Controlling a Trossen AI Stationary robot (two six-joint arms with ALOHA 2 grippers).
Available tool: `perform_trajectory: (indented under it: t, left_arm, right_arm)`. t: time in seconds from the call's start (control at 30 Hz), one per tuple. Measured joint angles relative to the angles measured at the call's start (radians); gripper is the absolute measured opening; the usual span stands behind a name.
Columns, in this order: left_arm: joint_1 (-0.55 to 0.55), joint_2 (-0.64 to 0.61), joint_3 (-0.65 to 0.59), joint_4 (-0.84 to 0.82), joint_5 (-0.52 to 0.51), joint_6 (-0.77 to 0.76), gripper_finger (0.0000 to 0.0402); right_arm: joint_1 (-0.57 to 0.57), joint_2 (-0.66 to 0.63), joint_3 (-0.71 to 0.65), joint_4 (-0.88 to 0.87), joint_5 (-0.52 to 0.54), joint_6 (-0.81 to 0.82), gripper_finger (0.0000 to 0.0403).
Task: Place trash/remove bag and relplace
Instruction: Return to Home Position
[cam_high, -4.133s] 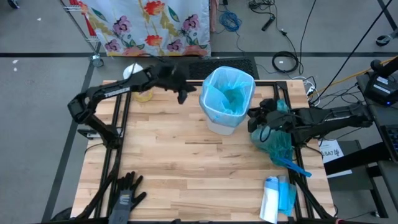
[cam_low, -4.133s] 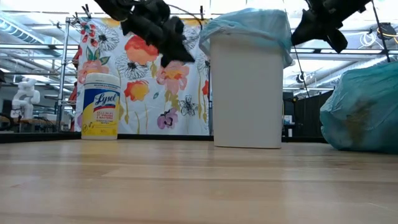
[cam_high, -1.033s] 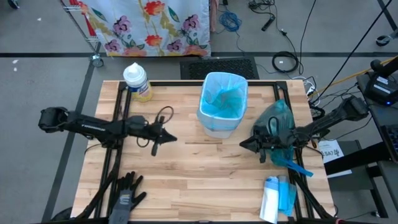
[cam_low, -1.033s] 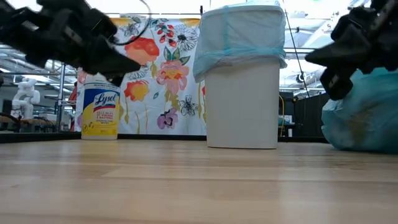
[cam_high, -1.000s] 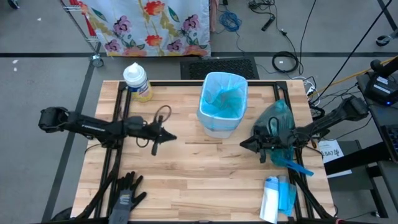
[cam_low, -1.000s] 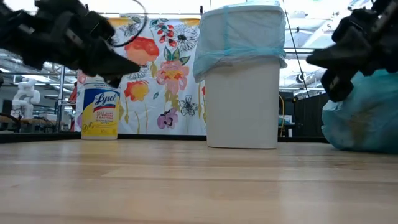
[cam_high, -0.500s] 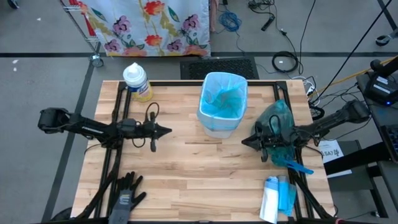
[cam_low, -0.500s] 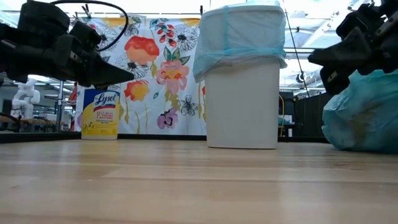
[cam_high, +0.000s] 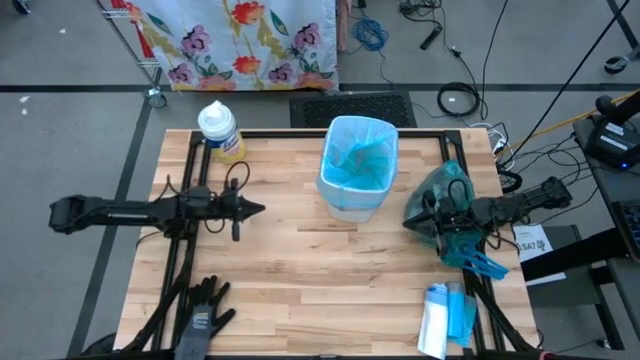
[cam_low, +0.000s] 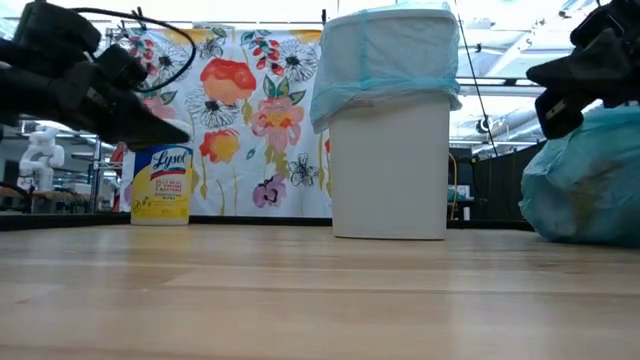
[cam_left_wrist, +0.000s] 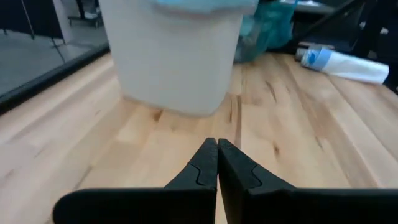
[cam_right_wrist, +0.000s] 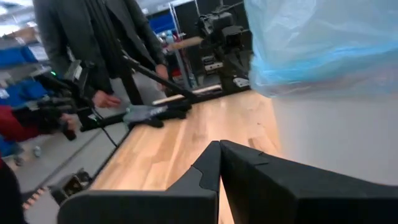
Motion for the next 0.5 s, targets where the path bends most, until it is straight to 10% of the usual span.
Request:
perform_trajectory:
  t: [0.23, 0.5]
  left_arm:
    - [-0.003, -0.369, 0.006, -0.317, -0.003, 0.049, 0.0006]
    - [-0.003, -0.494, 0.059, -0.464, -0.039, 0.153, 0.0006]
  right_arm:
    - [0.000, -0.003, 0.028, -0.097, 0.032, 0.002, 0.0000]
    - [-0.005, 0.029, 0.030, -0.099, 0.049, -0.037, 0.0000]
